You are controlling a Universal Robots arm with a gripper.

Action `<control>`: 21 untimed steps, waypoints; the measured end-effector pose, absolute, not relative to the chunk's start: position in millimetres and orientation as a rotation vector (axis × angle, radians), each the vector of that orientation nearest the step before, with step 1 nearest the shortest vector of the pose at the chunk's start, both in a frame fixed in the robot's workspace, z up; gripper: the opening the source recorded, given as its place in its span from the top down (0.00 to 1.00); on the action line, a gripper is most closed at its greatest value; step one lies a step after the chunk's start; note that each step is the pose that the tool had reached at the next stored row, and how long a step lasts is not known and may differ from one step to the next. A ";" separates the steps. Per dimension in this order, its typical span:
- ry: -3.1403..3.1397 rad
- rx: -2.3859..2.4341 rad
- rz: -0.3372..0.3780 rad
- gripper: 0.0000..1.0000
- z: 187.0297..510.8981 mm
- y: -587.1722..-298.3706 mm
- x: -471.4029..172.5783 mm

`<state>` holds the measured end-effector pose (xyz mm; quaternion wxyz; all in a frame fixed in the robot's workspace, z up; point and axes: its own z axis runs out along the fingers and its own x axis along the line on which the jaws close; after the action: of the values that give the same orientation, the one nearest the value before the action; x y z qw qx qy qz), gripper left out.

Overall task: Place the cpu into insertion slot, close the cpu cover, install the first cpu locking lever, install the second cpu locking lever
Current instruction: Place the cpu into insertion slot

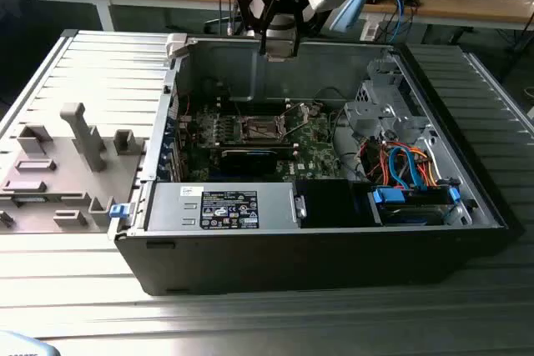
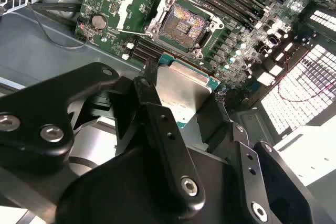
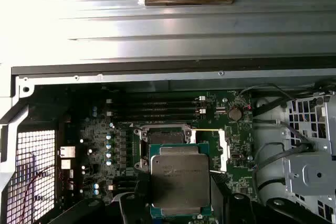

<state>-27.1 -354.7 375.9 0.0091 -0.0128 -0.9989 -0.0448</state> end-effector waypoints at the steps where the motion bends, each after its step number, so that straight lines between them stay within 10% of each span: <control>1: -3.120 -0.040 -0.140 0.45 375.9 -354.7 -27.1; 21: -3.120 -0.040 -0.140 0.45 350.8 -354.7 -27.4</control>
<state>-27.4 -354.7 350.8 0.0091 -0.0128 -0.9989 -0.0448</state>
